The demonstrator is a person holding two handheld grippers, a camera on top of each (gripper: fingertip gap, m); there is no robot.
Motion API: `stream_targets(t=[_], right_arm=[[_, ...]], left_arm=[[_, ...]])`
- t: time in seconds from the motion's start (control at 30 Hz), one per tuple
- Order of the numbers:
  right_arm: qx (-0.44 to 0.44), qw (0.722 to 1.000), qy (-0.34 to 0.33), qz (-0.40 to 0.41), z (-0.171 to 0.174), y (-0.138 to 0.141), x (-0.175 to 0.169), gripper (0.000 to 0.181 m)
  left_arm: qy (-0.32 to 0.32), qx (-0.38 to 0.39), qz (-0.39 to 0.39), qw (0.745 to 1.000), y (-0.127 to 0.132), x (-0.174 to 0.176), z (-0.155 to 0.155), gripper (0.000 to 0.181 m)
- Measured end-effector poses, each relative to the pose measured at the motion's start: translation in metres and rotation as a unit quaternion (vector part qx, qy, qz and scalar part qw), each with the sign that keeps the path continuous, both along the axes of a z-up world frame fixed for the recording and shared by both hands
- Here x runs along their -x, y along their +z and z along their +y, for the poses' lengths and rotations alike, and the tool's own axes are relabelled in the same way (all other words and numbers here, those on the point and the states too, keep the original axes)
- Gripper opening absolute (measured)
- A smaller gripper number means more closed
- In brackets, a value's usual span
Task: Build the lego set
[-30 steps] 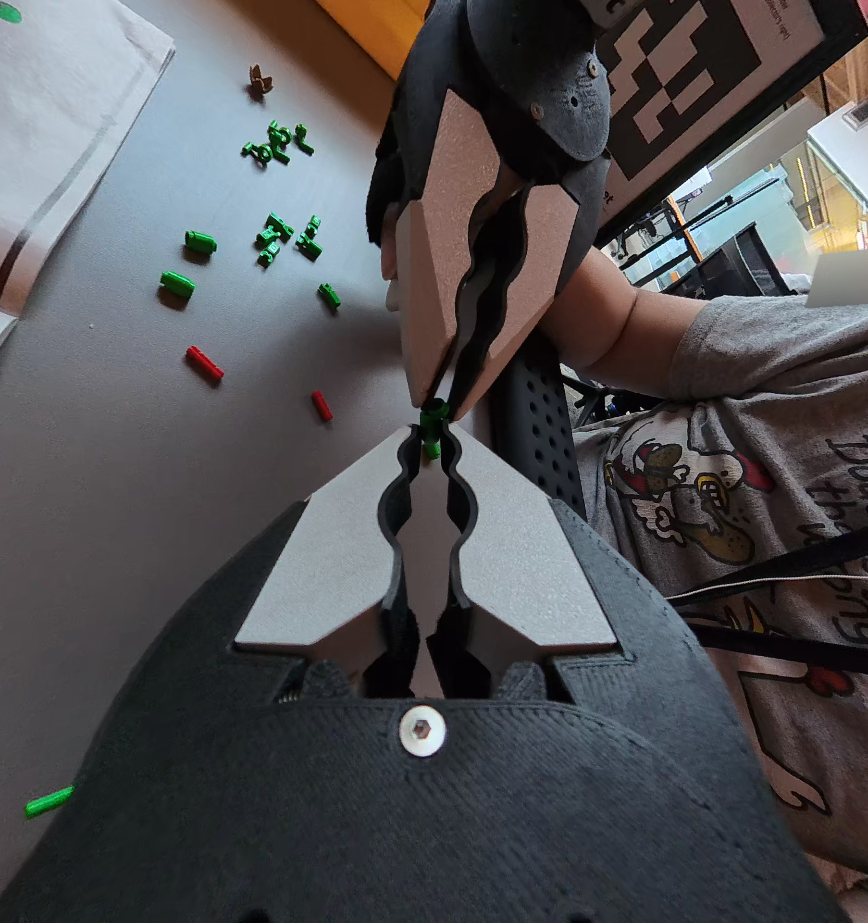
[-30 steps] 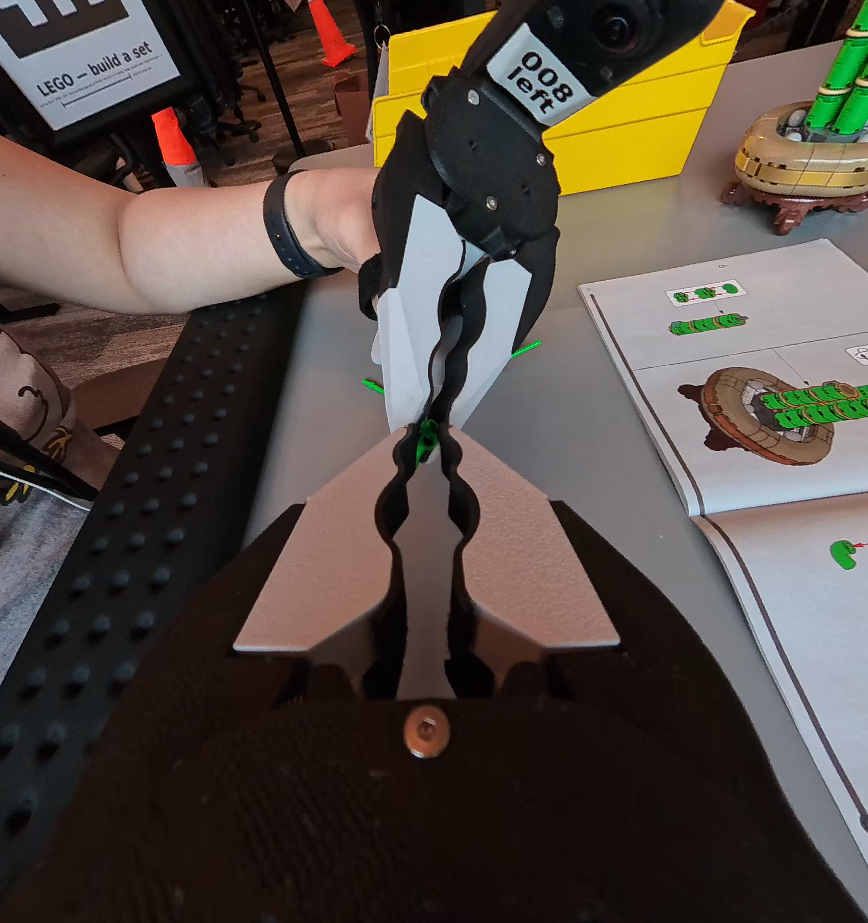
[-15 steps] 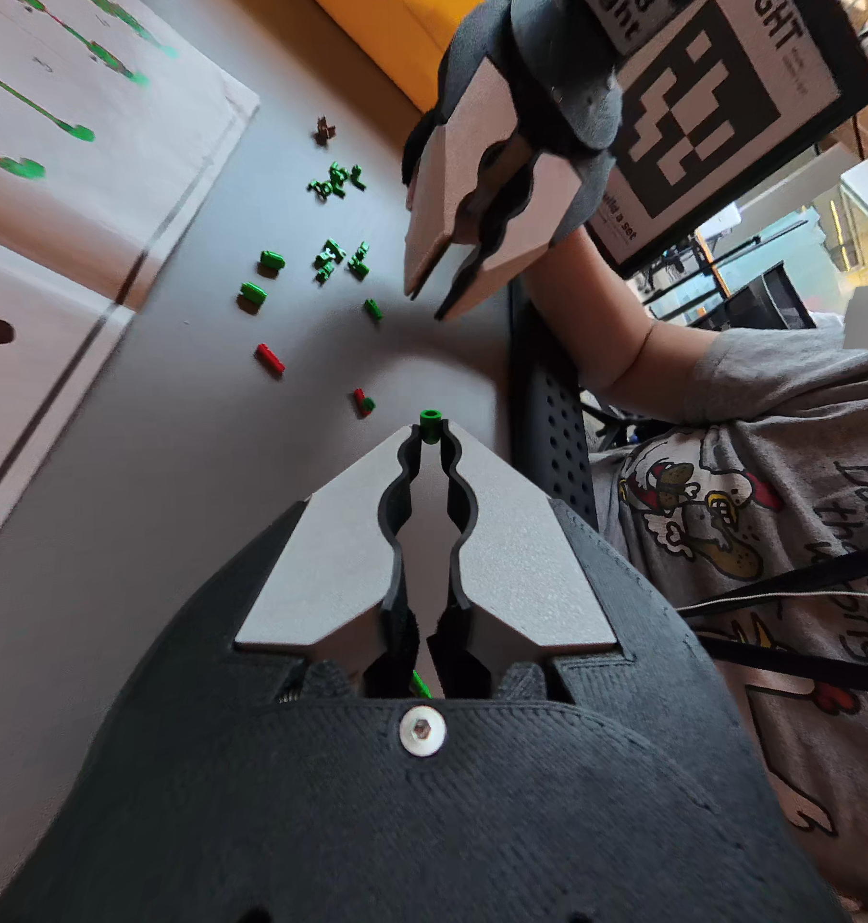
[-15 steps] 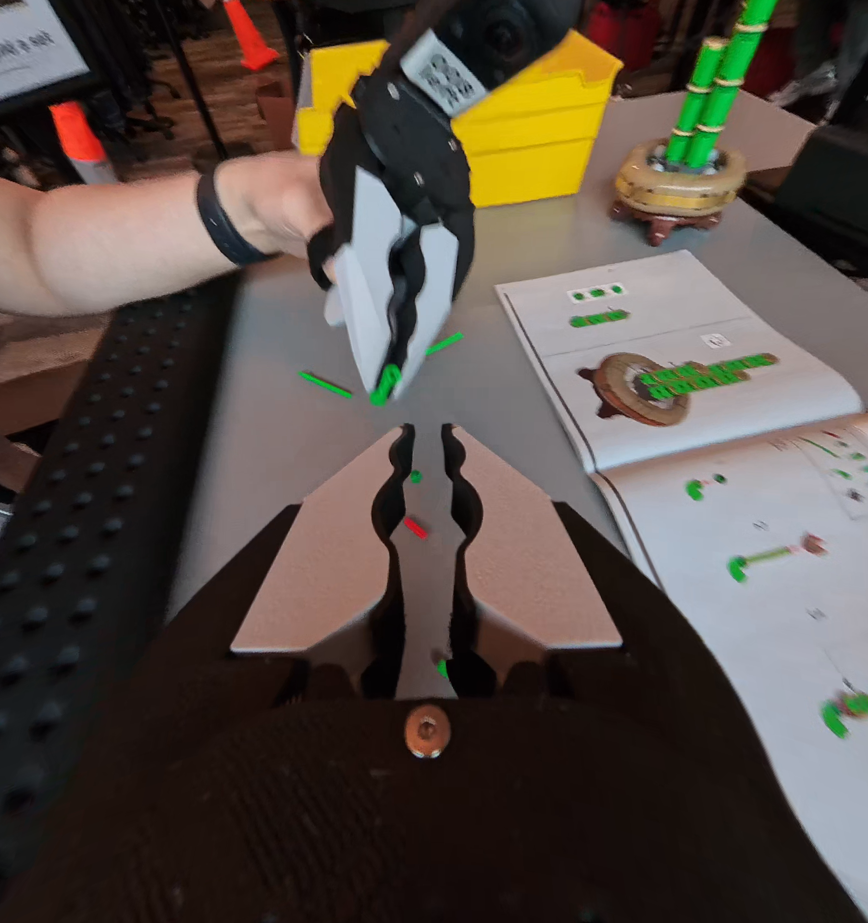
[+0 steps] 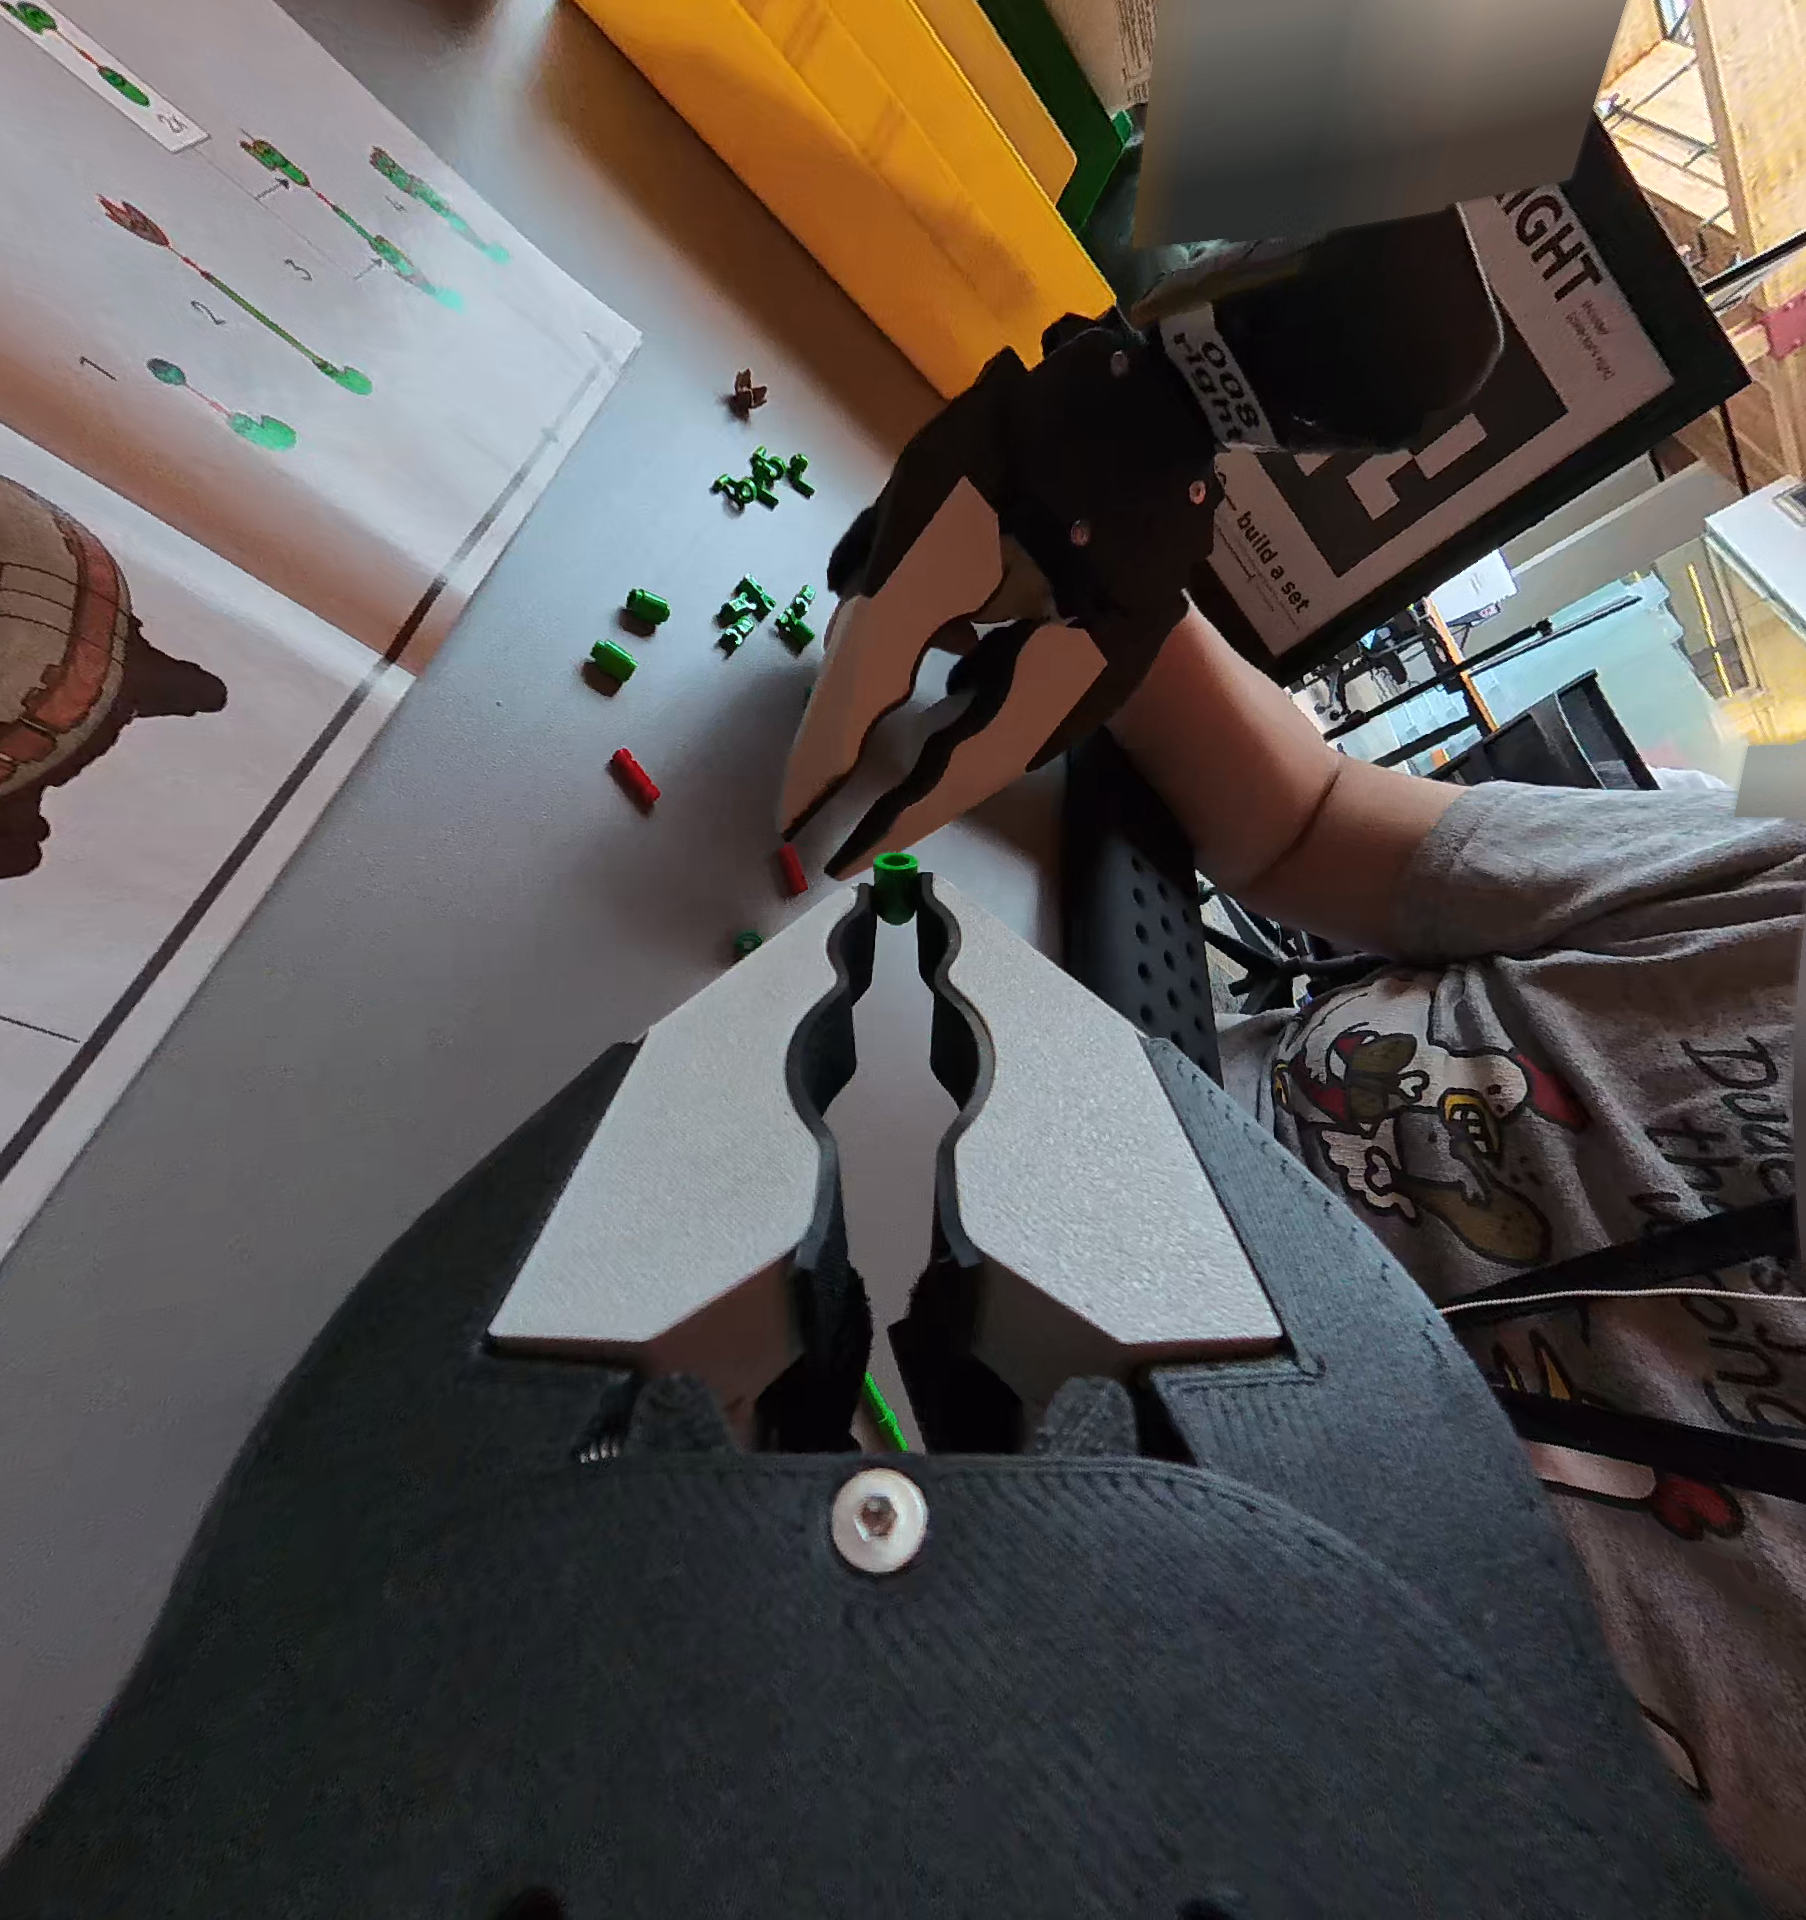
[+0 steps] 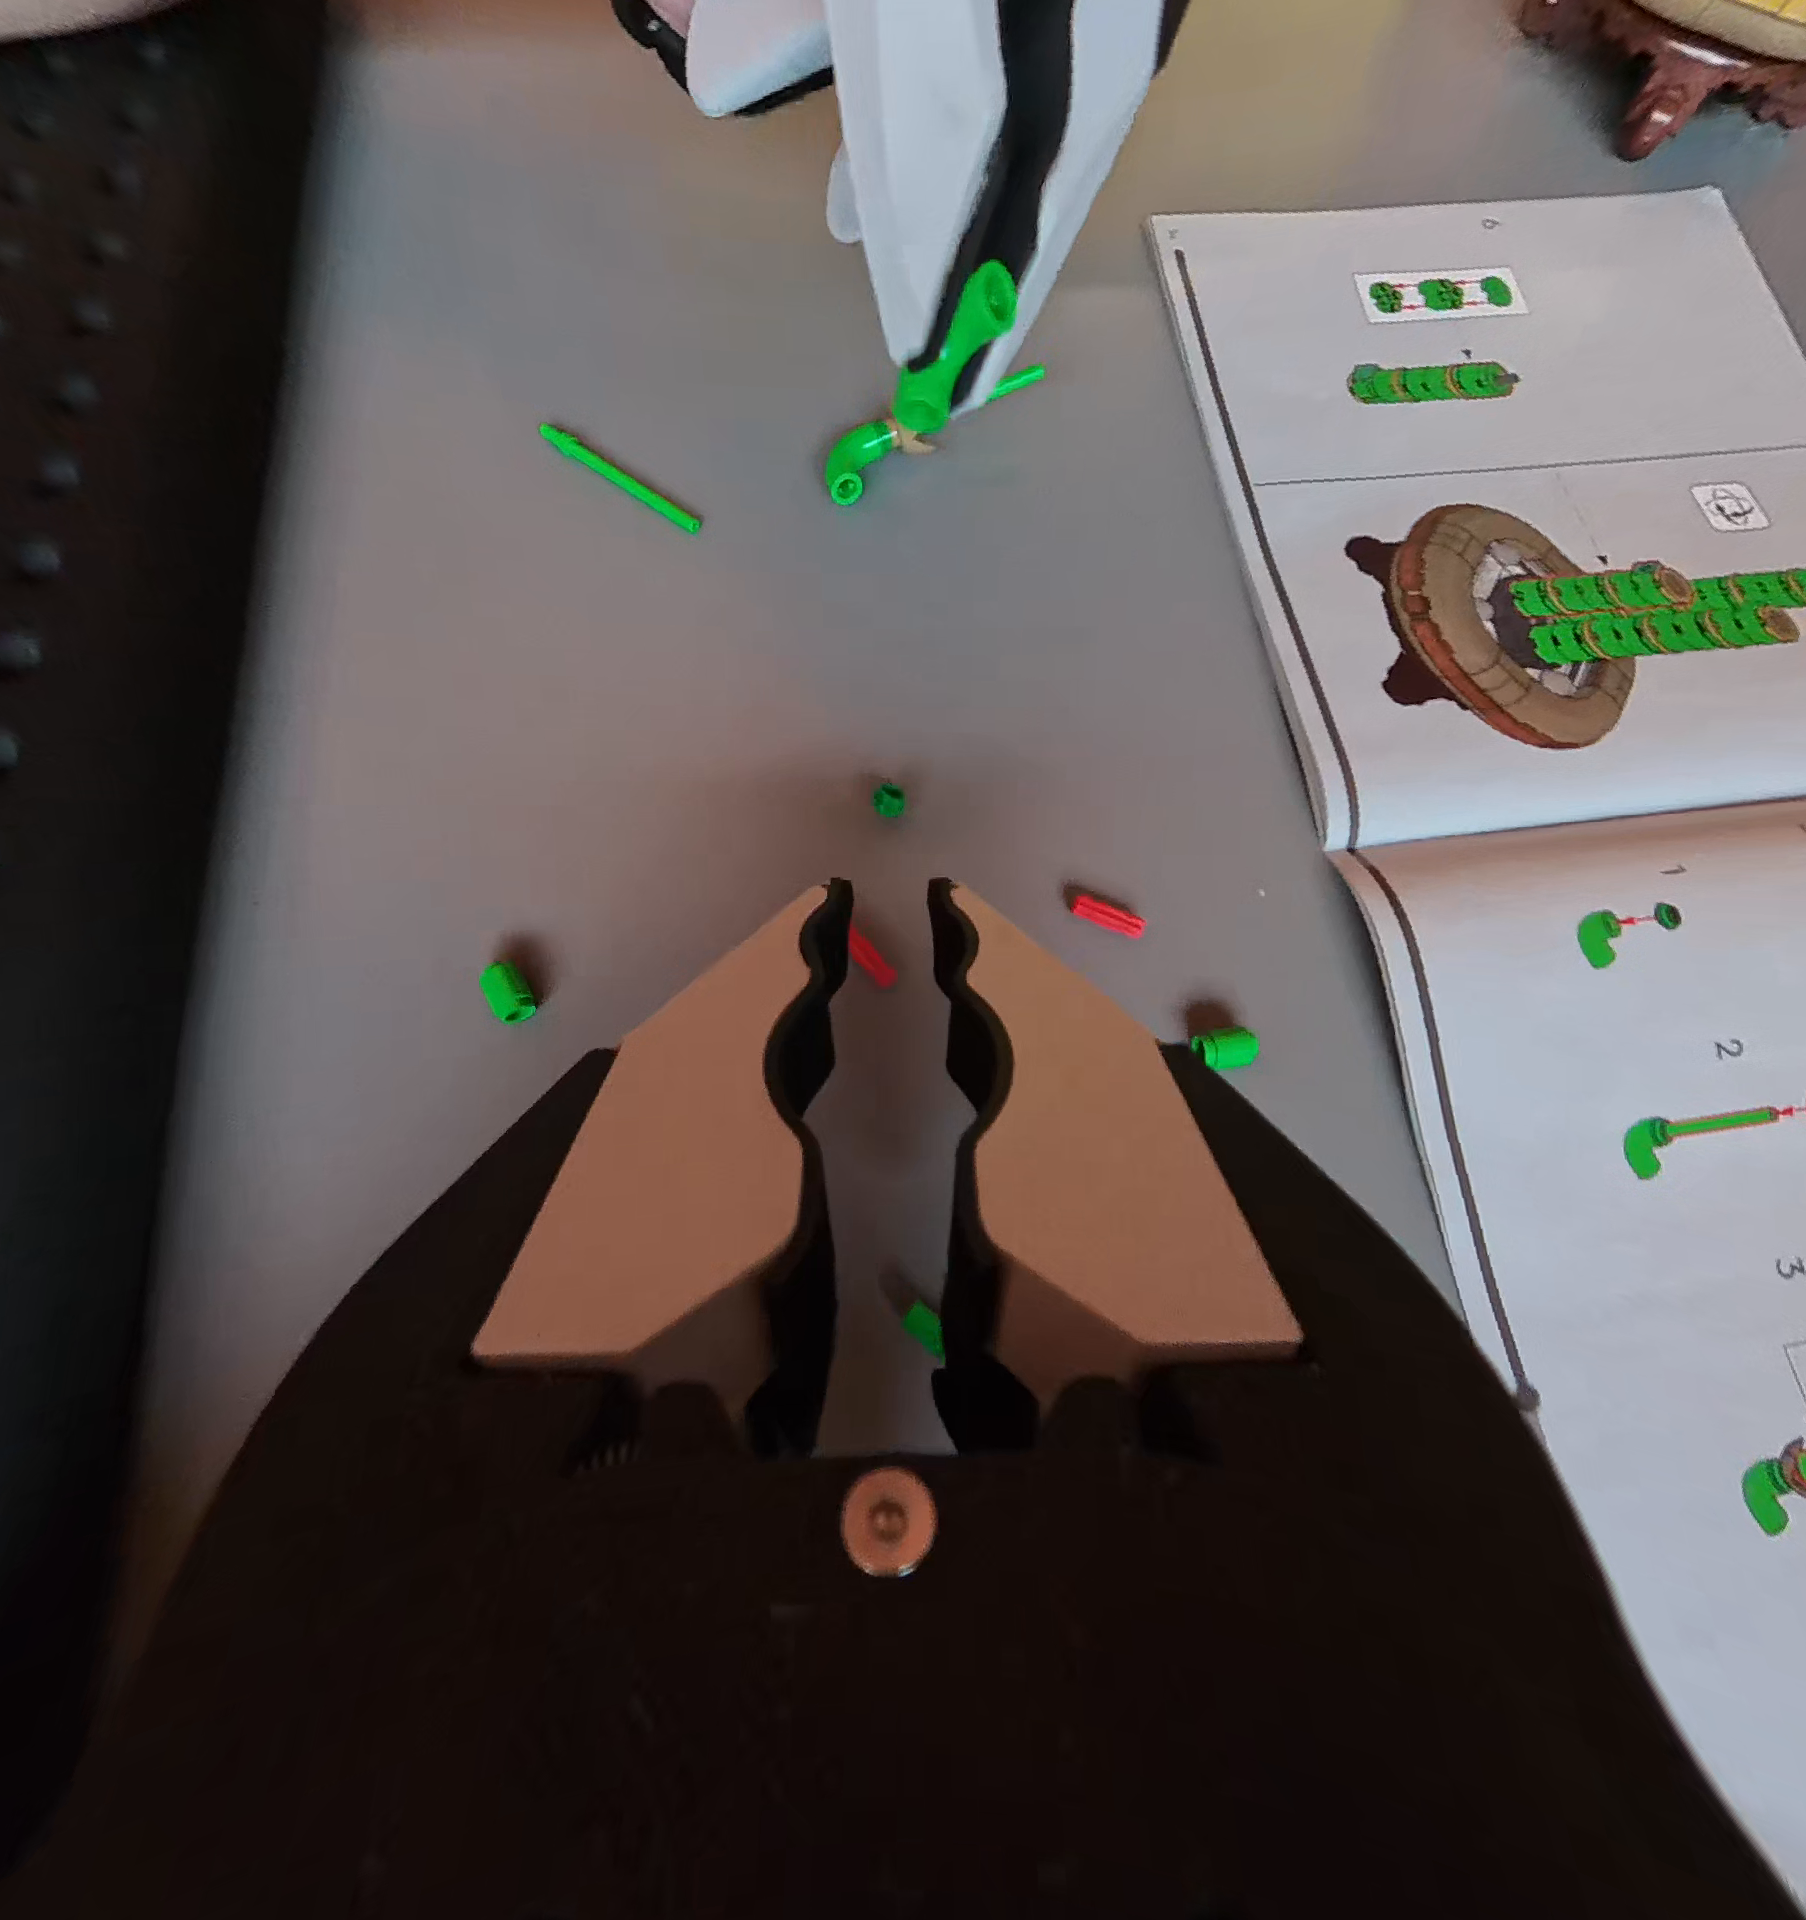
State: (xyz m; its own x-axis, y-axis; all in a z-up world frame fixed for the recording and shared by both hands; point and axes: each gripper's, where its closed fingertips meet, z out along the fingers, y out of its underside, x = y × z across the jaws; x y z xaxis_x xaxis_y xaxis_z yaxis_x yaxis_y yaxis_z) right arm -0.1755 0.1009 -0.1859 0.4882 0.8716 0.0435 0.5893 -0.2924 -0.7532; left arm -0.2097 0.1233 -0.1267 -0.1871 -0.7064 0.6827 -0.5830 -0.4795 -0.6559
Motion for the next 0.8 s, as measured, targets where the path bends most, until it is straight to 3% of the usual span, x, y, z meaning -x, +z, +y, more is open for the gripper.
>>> stream_targets(t=[0.27,0.67,0.8], right_arm=[[-0.003,1.0,0.014,-0.012,0.003,-0.004,0.019,0.007],[-0.037,0.997,0.008,-0.068,0.012,-0.009,0.017,0.006],[-0.034,0.994,0.055,-0.089,0.006,-0.01,0.02,0.007]], left_arm=[[0.012,0.008,-0.008,1.0,0.005,0.003,0.006,0.005],[0.006,0.01,-0.005,1.0,0.006,0.004,0.003,0.005],[0.007,0.013,-0.008,1.0,0.008,0.005,0.004,0.005]])
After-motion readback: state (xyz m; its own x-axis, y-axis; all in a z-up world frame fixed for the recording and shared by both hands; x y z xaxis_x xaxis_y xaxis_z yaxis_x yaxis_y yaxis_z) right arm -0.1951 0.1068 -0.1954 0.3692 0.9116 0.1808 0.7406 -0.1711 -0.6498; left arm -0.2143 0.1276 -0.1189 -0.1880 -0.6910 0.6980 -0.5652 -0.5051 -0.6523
